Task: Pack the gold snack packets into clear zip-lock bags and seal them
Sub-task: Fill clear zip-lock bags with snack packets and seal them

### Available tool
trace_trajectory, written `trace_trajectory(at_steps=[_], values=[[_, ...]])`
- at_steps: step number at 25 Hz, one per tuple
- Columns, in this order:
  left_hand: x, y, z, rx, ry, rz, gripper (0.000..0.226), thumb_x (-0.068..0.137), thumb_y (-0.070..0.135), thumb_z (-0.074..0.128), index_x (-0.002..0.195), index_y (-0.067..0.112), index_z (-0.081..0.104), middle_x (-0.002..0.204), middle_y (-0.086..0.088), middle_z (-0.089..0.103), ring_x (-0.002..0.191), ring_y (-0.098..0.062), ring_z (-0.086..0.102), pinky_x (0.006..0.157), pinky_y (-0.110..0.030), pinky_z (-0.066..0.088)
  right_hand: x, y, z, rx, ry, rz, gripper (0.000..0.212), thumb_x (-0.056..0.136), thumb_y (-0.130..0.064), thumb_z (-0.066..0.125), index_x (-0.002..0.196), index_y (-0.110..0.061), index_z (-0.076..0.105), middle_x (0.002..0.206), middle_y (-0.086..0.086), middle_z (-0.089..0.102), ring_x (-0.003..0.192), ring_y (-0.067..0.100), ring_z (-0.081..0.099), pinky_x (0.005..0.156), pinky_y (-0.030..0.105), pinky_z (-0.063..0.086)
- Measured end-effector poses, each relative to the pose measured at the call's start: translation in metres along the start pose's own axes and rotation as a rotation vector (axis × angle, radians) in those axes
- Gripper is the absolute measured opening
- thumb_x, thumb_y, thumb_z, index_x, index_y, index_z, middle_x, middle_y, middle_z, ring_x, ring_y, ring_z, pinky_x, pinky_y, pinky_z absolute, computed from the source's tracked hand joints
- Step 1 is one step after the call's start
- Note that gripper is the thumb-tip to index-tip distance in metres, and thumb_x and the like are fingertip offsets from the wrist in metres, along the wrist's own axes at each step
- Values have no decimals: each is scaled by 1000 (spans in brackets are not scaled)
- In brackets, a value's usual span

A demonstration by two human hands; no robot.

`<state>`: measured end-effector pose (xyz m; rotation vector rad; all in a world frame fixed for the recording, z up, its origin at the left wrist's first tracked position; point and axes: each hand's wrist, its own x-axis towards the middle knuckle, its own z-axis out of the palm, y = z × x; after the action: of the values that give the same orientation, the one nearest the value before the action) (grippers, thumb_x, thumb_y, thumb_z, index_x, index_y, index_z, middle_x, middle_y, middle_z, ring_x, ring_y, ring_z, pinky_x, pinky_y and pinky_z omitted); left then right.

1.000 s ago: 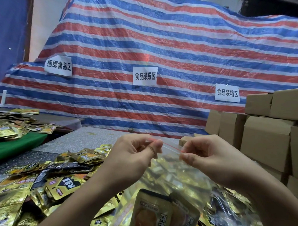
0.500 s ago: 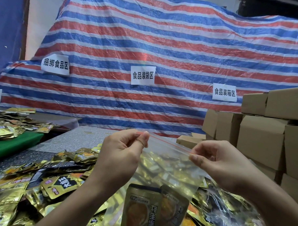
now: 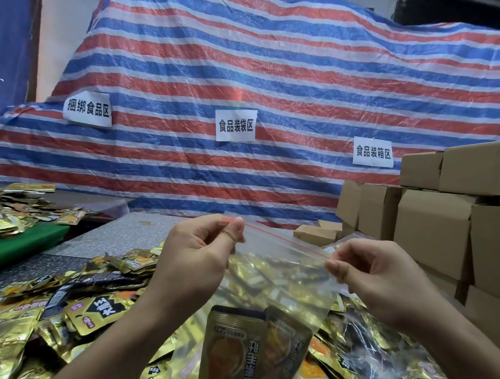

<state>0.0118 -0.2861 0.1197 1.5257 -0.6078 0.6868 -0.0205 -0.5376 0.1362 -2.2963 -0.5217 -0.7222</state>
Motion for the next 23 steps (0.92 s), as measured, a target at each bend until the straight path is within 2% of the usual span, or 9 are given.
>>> trace_trajectory(at_steps=[3,6,8,10,11,13,16,19,23], values=[[3,-3,-1,17,-50,-27,36,80,47,57,70,15,71,53,1,60,47,-5,51,48,-16,40,0,1,-3,-4,-20,-10,15,74,-51,61,76,-37,67,74,-4,67,62,13,58,55,27,48],[2,-6,1,44,-67,-18,33,82,47,58,75,19,72,60,-4,65,51,-6,55,50,-17,43,4,1,-6,-100,-136,-30,18,80,-53,60,79,-36,64,92,-20,66,83,2,62,67,22,49],[2,-7,2,36,-72,-25,31,81,50,57,77,23,72,62,-6,67,52,-6,57,51,-18,44,9,-6,-3,-162,-194,-75,26,79,-61,54,90,-38,60,100,-29,60,93,-3,59,75,19,48],[2,-9,3,19,-72,-33,35,80,51,57,75,20,71,63,-4,67,54,-6,58,52,-17,44,16,-14,2,-171,-189,-125,34,78,-69,50,96,-41,59,96,-27,60,88,-1,59,75,17,48],[2,-10,4,8,-74,-39,36,79,51,57,75,18,72,65,-4,68,55,-7,59,53,-17,45,20,-18,6,-163,-169,-145,29,81,-66,51,95,-42,60,92,-24,62,82,1,59,72,18,49],[3,-10,3,-20,-86,-60,36,79,50,57,77,18,72,70,-4,70,57,-10,61,54,-18,45,28,-22,14,-130,-118,-185,12,91,-47,59,83,-39,61,78,-14,63,69,5,57,64,19,47],[4,-10,1,-69,-118,-96,33,82,52,58,80,22,73,73,-5,70,60,-12,62,56,-21,47,35,-18,24,-176,-78,-244,26,99,-26,56,74,-31,52,67,-6,55,63,10,49,56,22,40],[3,-9,1,-71,-155,-106,35,81,57,61,83,25,75,77,-6,72,62,-12,63,56,-20,48,34,-10,27,-194,-78,-268,26,102,-26,50,76,-31,46,70,-6,54,67,16,48,59,31,42],[2,-8,4,-119,-79,-91,32,79,48,60,78,20,77,69,-5,71,55,-9,60,51,-14,44,33,-10,20,-226,-112,-317,22,102,-33,44,80,-31,44,71,-7,53,64,14,47,59,39,44]])
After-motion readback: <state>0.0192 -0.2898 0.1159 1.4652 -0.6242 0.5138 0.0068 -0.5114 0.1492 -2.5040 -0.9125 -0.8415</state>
